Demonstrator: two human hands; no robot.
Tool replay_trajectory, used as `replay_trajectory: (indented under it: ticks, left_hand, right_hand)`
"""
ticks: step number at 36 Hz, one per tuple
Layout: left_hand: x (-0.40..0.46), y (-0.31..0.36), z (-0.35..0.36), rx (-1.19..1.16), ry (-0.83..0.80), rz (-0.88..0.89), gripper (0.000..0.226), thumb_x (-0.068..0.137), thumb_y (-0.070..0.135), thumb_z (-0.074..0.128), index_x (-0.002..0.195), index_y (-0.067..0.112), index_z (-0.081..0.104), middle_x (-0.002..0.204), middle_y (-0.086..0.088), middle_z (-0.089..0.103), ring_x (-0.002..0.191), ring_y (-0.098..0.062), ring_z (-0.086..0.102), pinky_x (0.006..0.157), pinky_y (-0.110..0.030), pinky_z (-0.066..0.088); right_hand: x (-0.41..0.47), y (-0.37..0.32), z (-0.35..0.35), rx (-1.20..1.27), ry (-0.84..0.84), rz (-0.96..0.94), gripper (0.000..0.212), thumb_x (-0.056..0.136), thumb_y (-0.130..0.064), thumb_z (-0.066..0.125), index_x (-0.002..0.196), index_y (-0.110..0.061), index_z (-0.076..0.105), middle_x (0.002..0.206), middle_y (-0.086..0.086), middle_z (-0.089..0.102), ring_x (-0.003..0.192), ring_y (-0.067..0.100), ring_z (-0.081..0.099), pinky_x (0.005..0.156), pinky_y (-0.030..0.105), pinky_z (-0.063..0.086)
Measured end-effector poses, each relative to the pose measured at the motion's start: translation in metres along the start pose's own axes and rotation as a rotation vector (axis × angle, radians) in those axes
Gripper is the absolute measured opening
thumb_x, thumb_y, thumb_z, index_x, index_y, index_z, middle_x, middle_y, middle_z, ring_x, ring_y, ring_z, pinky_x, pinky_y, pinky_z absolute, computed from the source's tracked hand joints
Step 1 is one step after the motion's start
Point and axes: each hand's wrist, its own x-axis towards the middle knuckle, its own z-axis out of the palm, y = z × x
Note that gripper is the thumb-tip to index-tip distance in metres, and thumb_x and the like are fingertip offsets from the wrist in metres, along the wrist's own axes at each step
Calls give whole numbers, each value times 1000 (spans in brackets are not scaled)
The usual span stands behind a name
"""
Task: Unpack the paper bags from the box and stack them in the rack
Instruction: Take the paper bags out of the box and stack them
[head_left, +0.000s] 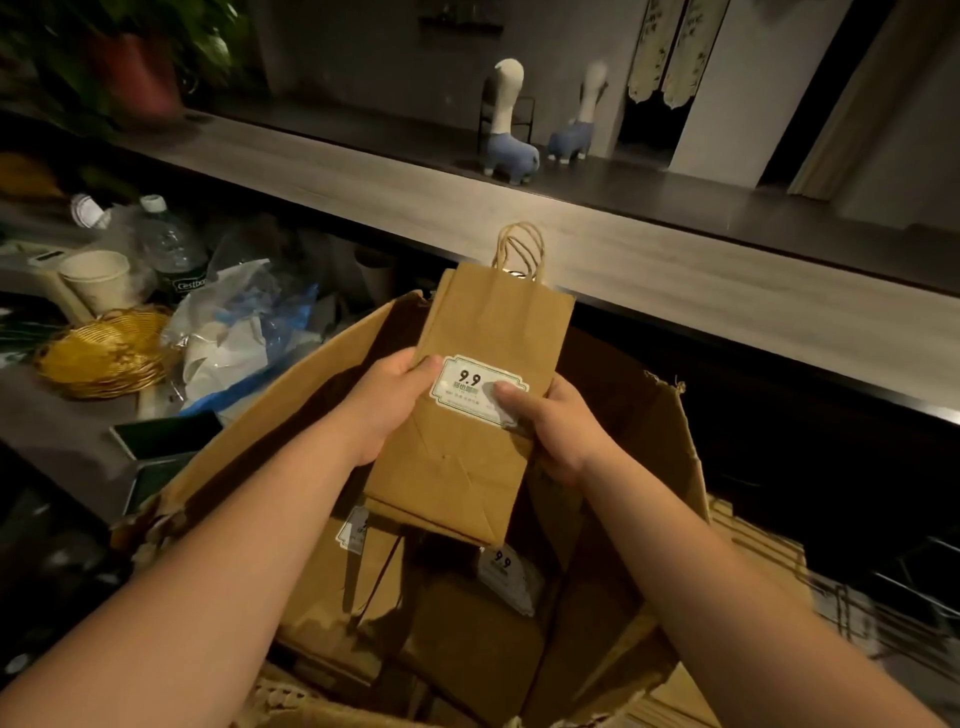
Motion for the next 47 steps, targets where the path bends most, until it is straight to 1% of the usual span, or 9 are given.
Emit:
replay_trajectory:
  ticks: [6, 9, 14, 17, 22, 27, 31, 37, 47]
  left_hand:
    - [-6, 4, -3, -228, -128, -157, 22, 95, 27, 57, 114, 17, 62, 102, -8, 75, 91, -24, 72, 73, -39, 59]
    - [-6, 3, -3, -180, -209, -186, 25, 92, 18, 60, 117, 15, 62, 108, -13, 72, 98, -28, 70, 80, -43, 57]
    - [-2, 0, -11, -82, -93, -198, 25, 93, 9, 60, 117, 14, 61, 104, -11, 73, 96, -27, 70, 79, -42, 57]
    - [0, -3, -23, -53, 21, -191, 22, 93, 11, 60, 114, 17, 62, 106, -10, 72, 98, -29, 69, 89, -49, 53]
    - [1, 0, -23, 146, 137, -99, 24, 96, 13, 56, 118, 20, 61, 116, -5, 68, 103, -25, 63, 92, -44, 49]
    - [1, -1, -15, 331, 191, -26, 30, 97, 15, 55, 127, 15, 58, 123, -5, 64, 111, -25, 60, 85, -34, 45]
    - [0, -2, -15, 346, 200, -10, 32, 97, 15, 55, 129, 15, 57, 126, -6, 64, 113, -25, 59, 83, -32, 44]
    - [2, -4, -12, 378, 172, 7, 33, 97, 16, 55, 131, 15, 56, 127, -6, 63, 110, -21, 59, 69, -21, 43]
    - [4, -4, -10, 402, 144, 28, 33, 97, 16, 55, 131, 14, 55, 125, -5, 64, 96, -12, 56, 63, -17, 41]
  right_hand:
    - [3, 4, 0, 123, -26, -46, 27, 92, -3, 60, 119, -5, 56, 102, 11, 74, 89, 22, 73, 68, 28, 58]
    - [6, 8, -2, 51, -21, -50, 28, 92, -5, 61, 119, -6, 56, 106, 12, 73, 91, 23, 73, 70, 28, 58]
    - [12, 21, -4, -274, 110, 43, 33, 96, -36, 57, 117, -11, 54, 101, 6, 69, 79, 17, 69, 65, 26, 54]
    - [17, 35, -9, -665, 166, 119, 40, 95, -38, 56, 126, -15, 46, 105, 7, 63, 86, 16, 63, 72, 30, 54]
    - [13, 57, -9, -1317, -87, 206, 44, 95, -27, 57, 137, -25, 45, 134, 4, 49, 117, 23, 54, 99, 40, 49]
    - [14, 74, -6, -1509, -309, 221, 43, 93, -16, 55, 134, -31, 51, 133, 0, 52, 120, 24, 52, 101, 41, 48]
    - [17, 85, -4, -1711, -407, 242, 60, 88, -4, 56, 137, -38, 46, 147, -5, 42, 143, 33, 22, 109, 55, 34]
    - [15, 85, 0, -1836, -436, 218, 64, 88, -7, 60, 143, -35, 39, 149, -1, 37, 140, 34, 22, 104, 54, 37]
    - [12, 67, 3, -1860, -359, 188, 34, 87, -8, 63, 115, -26, 59, 135, 7, 40, 125, 34, 41, 97, 46, 49]
